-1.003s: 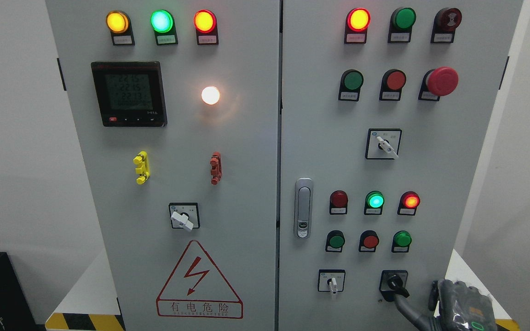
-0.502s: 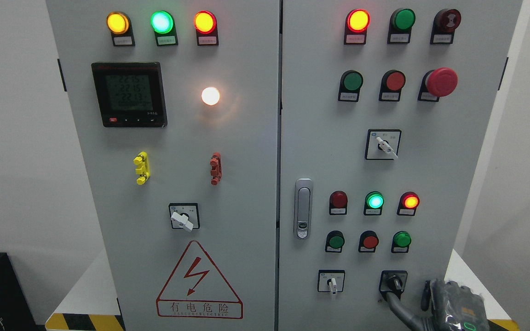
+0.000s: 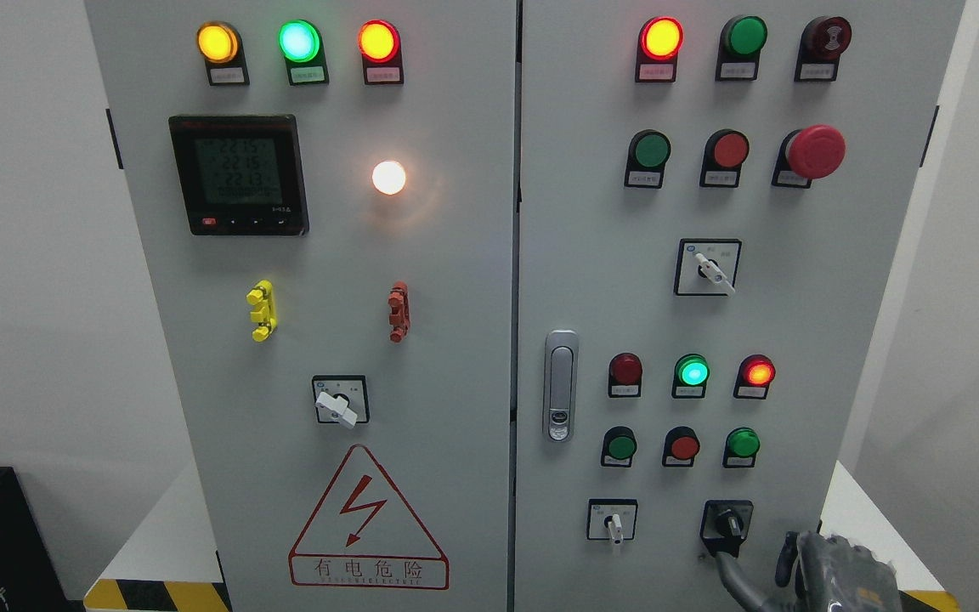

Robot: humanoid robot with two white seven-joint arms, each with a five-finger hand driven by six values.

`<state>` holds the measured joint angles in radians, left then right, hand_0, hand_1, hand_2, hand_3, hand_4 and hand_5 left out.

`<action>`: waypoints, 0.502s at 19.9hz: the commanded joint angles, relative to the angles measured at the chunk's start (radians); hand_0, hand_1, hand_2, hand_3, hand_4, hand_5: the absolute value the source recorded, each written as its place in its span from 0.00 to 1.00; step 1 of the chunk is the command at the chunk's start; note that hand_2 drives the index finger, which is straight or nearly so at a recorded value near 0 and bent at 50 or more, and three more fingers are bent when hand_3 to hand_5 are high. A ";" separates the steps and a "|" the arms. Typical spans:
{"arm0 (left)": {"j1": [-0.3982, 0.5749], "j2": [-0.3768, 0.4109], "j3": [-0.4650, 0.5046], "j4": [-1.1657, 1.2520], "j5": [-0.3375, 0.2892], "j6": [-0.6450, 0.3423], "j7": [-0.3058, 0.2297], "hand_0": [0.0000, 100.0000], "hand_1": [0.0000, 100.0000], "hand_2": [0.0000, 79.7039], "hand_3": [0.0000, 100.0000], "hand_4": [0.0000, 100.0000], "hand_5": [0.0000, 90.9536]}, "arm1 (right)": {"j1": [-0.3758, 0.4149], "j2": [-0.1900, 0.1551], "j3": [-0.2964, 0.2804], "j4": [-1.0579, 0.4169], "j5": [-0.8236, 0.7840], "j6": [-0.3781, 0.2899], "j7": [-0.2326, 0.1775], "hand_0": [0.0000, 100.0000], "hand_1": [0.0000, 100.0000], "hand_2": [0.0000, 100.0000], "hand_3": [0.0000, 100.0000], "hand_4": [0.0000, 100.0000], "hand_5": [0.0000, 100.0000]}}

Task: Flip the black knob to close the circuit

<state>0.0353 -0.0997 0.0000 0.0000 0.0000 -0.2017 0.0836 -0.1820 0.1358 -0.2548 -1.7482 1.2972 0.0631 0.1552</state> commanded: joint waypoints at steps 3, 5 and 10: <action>0.000 0.000 -0.020 0.022 -0.021 0.001 0.001 0.00 0.00 0.00 0.00 0.00 0.00 | 0.081 -0.002 0.106 -0.103 -0.209 -0.051 -0.048 0.00 0.10 0.63 0.84 0.70 0.66; 0.000 0.000 -0.020 0.022 -0.021 0.001 0.001 0.00 0.00 0.00 0.00 0.00 0.00 | 0.101 -0.002 0.108 -0.102 -0.306 -0.107 -0.065 0.00 0.10 0.58 0.81 0.66 0.60; 0.000 0.000 -0.020 0.022 -0.021 0.001 0.001 0.00 0.00 0.00 0.00 0.00 0.00 | 0.174 -0.002 0.109 -0.100 -0.550 -0.169 -0.106 0.00 0.10 0.43 0.70 0.58 0.45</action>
<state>0.0353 -0.0997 0.0000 0.0000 0.0000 -0.2018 0.0836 -0.0738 0.1346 -0.1973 -1.8081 0.9762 -0.0790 0.0780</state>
